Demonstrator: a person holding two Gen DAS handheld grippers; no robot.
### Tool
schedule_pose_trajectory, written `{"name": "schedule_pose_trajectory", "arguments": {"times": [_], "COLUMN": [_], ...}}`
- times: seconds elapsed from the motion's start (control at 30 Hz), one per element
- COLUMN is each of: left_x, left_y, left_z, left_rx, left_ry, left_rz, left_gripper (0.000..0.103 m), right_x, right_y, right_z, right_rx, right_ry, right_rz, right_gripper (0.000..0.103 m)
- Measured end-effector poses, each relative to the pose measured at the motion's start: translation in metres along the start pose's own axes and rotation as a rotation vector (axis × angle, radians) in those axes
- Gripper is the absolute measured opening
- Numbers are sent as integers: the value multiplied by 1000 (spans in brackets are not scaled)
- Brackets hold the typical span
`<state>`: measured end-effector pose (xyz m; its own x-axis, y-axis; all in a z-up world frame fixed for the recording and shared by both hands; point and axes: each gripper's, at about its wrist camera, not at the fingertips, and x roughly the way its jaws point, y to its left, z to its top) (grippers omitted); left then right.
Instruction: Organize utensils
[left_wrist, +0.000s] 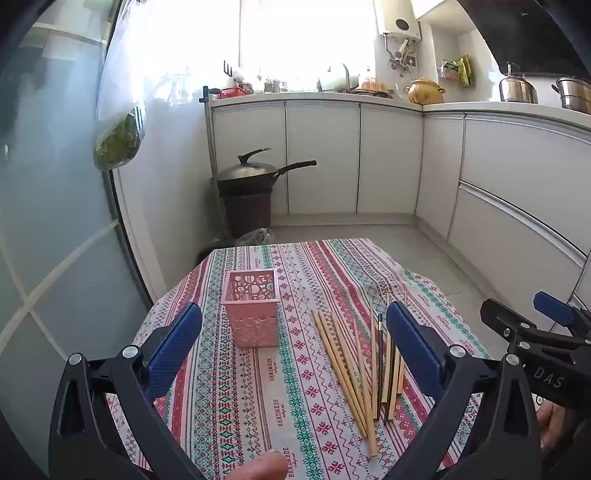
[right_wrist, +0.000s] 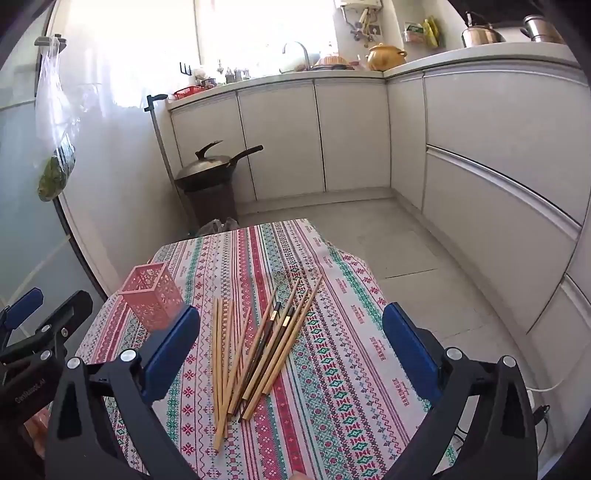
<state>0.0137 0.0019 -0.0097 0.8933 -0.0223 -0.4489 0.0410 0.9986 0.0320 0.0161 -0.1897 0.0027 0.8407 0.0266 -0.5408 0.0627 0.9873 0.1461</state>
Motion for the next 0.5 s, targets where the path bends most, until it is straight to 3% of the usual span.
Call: {"name": "schedule_pose_trajectory", "arguments": {"times": [0.17,0.5], "left_x": [2,7], "left_y": [1,1], "left_z": [-2,-5], "left_rx": [1,-3], "left_ry": [3,19], "left_rz": [3,13], "left_gripper": [96,96], "right_x": [19,27], "right_y": [-16,-8], "right_z": [12,11], "right_rx": [-9,-27], "right_ry": [10,25], "right_rz": [-8,-26], "right_gripper": [96,96]}}
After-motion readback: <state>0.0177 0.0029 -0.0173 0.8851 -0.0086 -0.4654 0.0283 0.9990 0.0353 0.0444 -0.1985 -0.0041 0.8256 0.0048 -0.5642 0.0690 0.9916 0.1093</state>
